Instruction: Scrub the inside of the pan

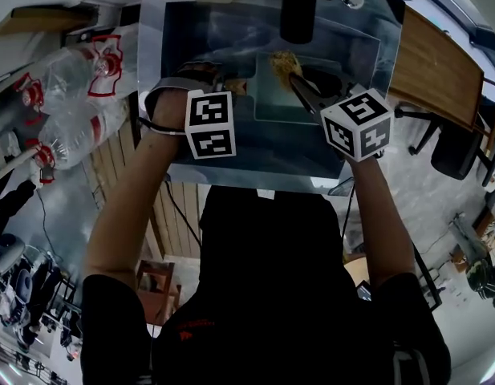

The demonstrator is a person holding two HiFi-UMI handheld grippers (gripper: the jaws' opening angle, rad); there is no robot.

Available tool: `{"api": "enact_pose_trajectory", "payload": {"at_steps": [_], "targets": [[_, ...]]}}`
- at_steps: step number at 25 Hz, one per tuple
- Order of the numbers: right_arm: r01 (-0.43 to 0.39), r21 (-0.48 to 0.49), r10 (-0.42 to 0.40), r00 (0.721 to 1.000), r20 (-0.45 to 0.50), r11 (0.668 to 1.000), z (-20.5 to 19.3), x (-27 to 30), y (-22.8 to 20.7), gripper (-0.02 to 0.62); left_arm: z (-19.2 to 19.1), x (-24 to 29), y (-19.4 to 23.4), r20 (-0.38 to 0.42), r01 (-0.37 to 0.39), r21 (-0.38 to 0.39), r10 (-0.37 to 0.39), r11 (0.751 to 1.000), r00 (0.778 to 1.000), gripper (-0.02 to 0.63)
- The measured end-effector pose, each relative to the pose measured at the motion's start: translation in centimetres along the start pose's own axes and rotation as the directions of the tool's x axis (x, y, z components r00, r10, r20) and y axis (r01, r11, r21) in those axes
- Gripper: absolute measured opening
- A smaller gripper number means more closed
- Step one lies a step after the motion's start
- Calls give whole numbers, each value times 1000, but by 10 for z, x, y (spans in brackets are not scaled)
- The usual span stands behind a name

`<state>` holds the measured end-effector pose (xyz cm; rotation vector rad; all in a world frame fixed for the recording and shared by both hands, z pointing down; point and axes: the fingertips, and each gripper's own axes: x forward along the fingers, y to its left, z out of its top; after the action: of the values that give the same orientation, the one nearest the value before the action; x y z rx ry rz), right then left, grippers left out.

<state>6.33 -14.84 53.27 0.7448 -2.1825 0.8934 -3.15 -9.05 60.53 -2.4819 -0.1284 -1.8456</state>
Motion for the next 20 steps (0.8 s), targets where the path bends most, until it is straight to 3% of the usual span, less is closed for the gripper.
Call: {"api": "enact_pose_trajectory", "payload": {"at_steps": [12, 20], "targets": [[41, -151, -69, 980, -186, 988, -33, 52, -6, 86, -16, 27, -1, -137, 11, 3, -10, 1000, 991, 204], [83, -284, -158, 955, -252, 955, -38, 68, -7, 87, -21, 35, -1, -175, -17, 12, 19, 1000, 984, 176]]}}
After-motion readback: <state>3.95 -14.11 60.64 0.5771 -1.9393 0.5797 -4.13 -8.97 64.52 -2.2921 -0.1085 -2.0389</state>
